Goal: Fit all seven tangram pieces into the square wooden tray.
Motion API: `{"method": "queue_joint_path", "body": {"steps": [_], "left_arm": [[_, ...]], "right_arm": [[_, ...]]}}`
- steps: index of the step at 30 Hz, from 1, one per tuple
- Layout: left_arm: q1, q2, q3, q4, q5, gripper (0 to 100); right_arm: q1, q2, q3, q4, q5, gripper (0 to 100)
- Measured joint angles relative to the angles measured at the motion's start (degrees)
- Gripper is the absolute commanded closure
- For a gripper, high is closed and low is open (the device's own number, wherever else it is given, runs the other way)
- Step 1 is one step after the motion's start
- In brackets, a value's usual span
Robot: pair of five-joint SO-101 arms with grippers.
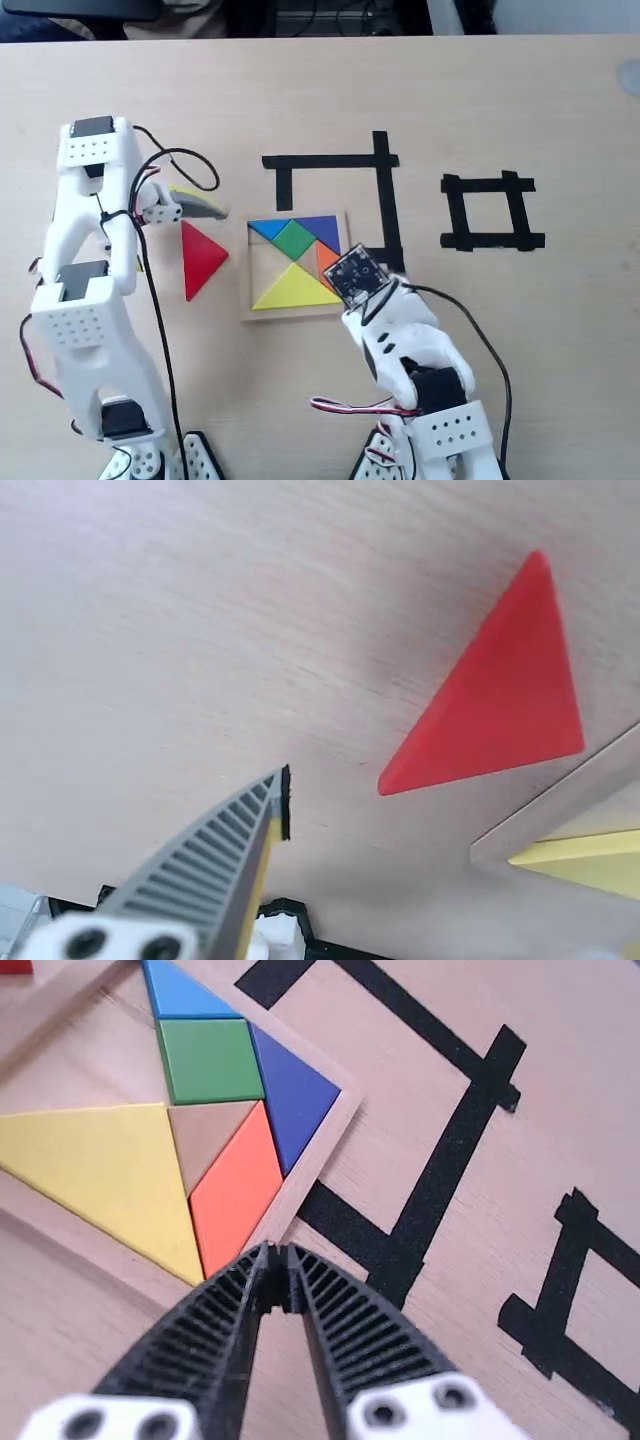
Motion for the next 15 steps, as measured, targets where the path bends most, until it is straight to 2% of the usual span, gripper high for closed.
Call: {"method": "queue_joint_path", "body": {"steps": [7,15], "left_arm": [[-5.8,1.8,0.0,0.1,-0.5,48],[-6.5,9.7,-0.1,0.1,-2.6,53]], "right_arm": [[0.0,0.0,0.0,-0.7,0.0,98.5],[0.9,0.0,0.0,-0.7,0.0,98.5]]}}
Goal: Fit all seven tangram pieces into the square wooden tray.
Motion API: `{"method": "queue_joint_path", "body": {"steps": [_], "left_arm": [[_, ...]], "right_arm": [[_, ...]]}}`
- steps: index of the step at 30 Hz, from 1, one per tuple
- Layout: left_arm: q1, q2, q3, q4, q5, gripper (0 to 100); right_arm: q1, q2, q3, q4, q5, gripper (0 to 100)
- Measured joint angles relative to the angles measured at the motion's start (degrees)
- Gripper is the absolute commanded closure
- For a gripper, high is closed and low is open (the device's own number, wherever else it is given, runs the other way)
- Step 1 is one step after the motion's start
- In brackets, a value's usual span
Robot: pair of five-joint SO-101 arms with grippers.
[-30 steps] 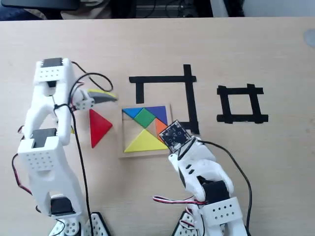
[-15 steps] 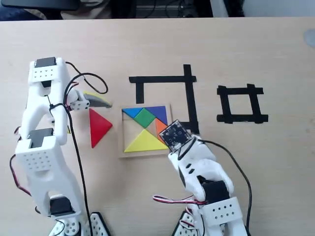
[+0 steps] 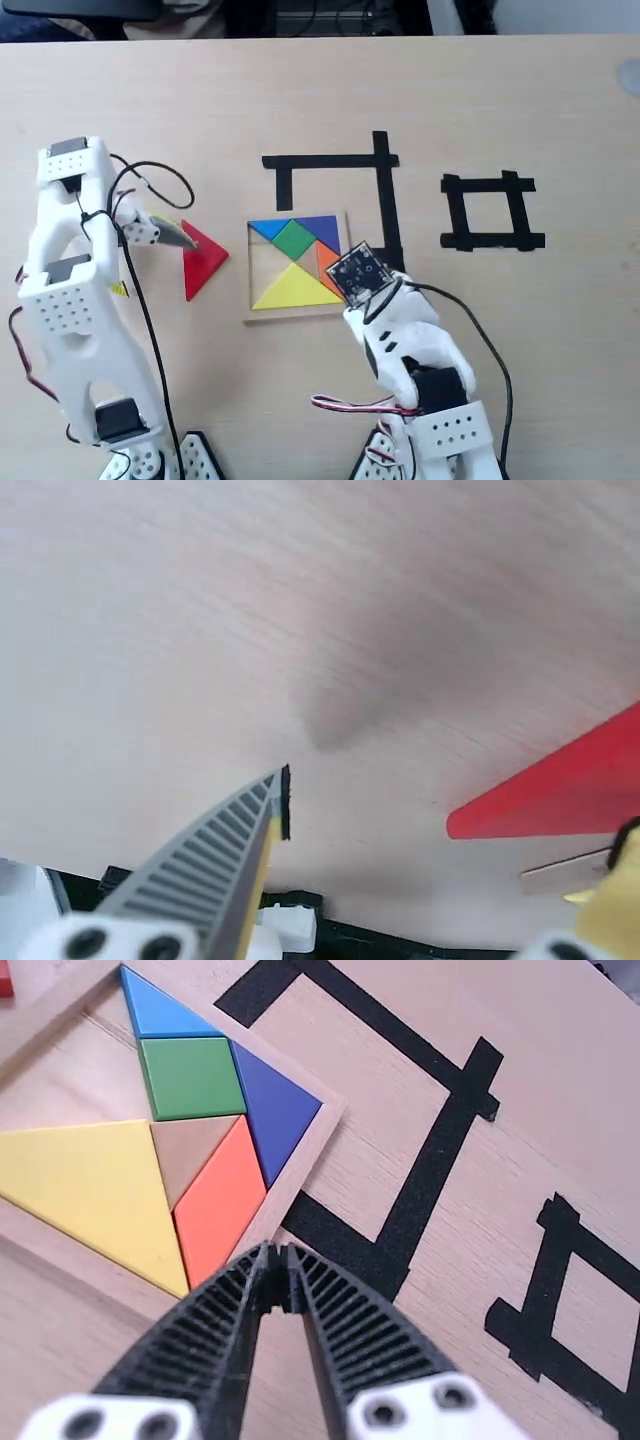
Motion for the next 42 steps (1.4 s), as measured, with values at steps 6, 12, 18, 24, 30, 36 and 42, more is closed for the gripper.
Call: {"method": "queue_joint_path", "body": {"steps": [6,12,18,24,30,36,42], "left_arm": [[0.0,0.3,-0.9,0.0,-5.3,53],[0.7,0.3,-1.8,-0.4,-7.8,53],[3.6,0.3,-2.0,-2.9,-7.8,53],[8.1,-3.0,-2.0,-3.0,-5.4,53],[9.8,-12.2,-2.0,-3.7,-3.6,54],[9.9,-12.8,-1.6,-4.7,-3.6,69],[9.9,-11.5,0.1,-5.9,-3.6,56]], "right_arm": [[0.0,0.0,0.0,0.0,0.0,98.5],[0.0,0.0,0.0,0.0,0.0,98.5],[0.0,0.0,0.0,0.0,0.0,98.5],[0.0,0.0,0.0,0.0,0.0,98.5],[0.0,0.0,0.0,0.0,0.0,98.5],[0.0,0.0,0.0,0.0,0.0,98.5],[0.0,0.0,0.0,0.0,0.0,98.5]]}}
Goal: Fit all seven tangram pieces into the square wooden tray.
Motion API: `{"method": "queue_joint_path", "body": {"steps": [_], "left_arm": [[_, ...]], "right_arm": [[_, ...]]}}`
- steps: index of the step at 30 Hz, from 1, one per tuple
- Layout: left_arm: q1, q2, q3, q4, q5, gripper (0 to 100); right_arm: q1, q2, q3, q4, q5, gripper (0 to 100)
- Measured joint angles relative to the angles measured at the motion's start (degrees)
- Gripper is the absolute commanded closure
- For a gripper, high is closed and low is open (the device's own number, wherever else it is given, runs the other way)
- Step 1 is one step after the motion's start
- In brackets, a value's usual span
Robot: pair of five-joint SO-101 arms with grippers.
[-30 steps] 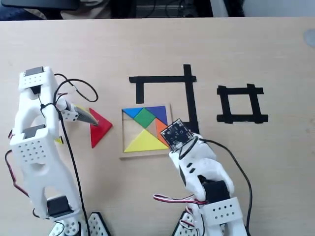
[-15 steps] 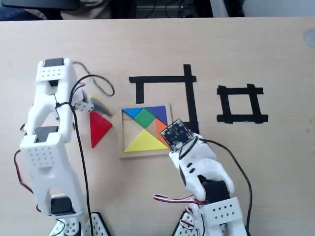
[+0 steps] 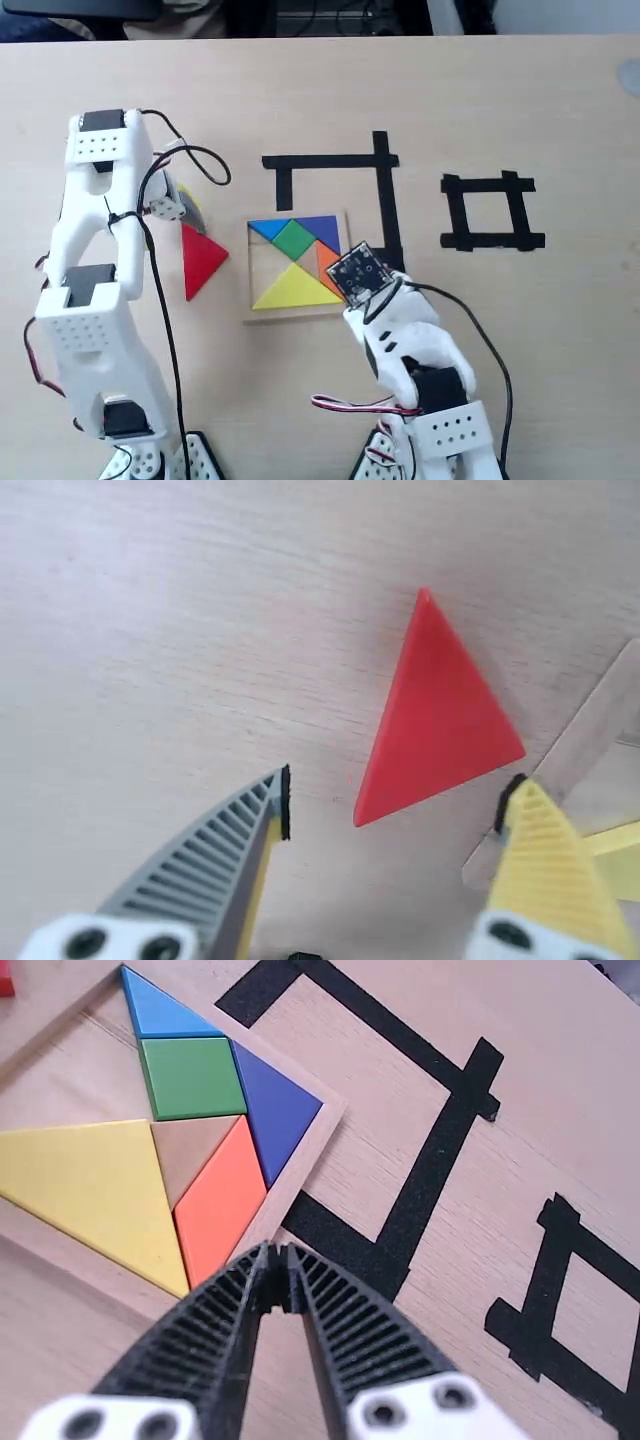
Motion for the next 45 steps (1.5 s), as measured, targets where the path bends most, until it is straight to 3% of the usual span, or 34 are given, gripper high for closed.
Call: {"method": "queue_joint_path", "body": {"steps": [7,16,30,34,45], "left_arm": [[6.9,1.9,9.2,-9.2,1.9,61],[6.7,-2.2,19.8,-20.2,4.2,63],[3.4,-14.0,28.3,-21.9,3.8,62],[4.0,-18.5,33.1,-26.2,3.3,62],[4.1,-12.2,32.4,-30.3,3.1,62]], "right_arm": [[0.0,0.0,0.0,0.0,0.0,98.5],[0.0,0.0,0.0,0.0,0.0,98.4],[0.0,0.0,0.0,0.0,0.0,98.4],[0.0,0.0,0.0,0.0,0.0,98.4],[0.0,0.0,0.0,0.0,0.0,98.4]]}}
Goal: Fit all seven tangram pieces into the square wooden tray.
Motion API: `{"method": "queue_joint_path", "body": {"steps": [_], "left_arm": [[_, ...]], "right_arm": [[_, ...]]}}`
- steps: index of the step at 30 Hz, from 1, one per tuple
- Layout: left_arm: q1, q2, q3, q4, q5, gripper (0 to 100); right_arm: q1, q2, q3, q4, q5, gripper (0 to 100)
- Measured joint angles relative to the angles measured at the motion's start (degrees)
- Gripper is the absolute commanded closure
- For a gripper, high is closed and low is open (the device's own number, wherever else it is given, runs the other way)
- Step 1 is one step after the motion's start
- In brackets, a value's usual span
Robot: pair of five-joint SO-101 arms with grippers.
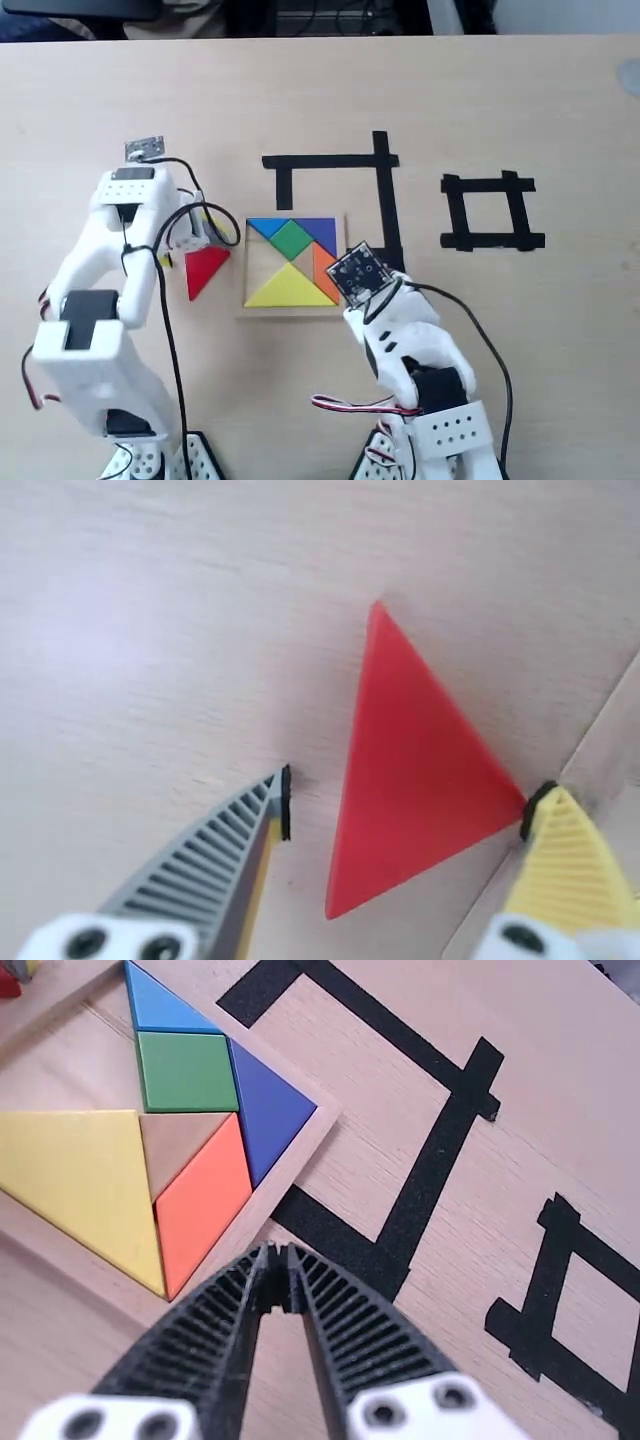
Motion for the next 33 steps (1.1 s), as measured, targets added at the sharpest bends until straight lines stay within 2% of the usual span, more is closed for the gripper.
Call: {"method": "queue_joint_path", "body": {"steps": [10,19,27,33], "left_arm": [[0.1,2.1,-1.9,0.0,-0.4,63],[0.1,2.4,-2.1,2.5,-8.5,63],[-4.1,2.5,-2.8,2.7,-17.3,63],[-4.7,2.5,-5.0,2.7,-18.4,63]], "right_arm": [[0.0,0.0,0.0,0.0,0.0,98.4],[0.0,0.0,0.0,0.0,0.0,98.4],[0.0,0.0,0.0,0.0,0.0,98.4],[0.0,0.0,0.0,0.0,0.0,98.4]]}}
